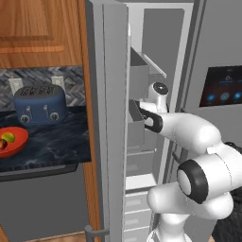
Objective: Take the peach, mango, and chicken drumstick from the freezer and place them in the bowl on the counter.
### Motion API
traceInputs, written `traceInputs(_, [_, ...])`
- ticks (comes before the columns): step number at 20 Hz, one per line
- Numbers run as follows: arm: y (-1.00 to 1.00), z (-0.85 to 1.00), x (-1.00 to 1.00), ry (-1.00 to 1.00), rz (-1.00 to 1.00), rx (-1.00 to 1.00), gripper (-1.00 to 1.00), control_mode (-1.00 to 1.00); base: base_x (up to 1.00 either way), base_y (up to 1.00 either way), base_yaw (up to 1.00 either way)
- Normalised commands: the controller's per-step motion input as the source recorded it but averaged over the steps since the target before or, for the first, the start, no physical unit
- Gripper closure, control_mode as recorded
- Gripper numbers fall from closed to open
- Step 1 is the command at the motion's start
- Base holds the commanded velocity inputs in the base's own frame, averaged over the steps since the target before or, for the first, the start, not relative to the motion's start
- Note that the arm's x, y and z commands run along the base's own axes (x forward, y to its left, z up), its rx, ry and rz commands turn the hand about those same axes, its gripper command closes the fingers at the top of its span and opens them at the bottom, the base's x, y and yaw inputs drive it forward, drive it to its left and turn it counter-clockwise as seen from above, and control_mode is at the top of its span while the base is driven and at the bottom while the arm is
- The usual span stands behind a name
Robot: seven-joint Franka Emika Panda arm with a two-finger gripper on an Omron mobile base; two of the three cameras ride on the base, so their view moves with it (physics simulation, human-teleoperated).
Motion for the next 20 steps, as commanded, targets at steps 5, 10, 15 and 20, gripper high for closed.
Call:
traceInputs(5, [0.00, 0.01, 0.26, 0.00, -0.03, 0.00, -1.00, -1.00, 0.00, 0.00, 0.00])
traceInputs(10, [0.00, -0.01, 0.39, 0.00, -0.01, 0.00, -1.00, -1.00, 0.00, 0.00, 0.00])
traceInputs(15, [0.00, -0.30, 0.37, 0.00, 0.00, 0.00, -1.00, -1.00, 0.00, 0.00, 0.00])
traceInputs(20, [-0.04, -0.50, 0.08, 0.00, 0.00, 0.00, -1.00, -1.00, 0.00, 0.00, 0.00])
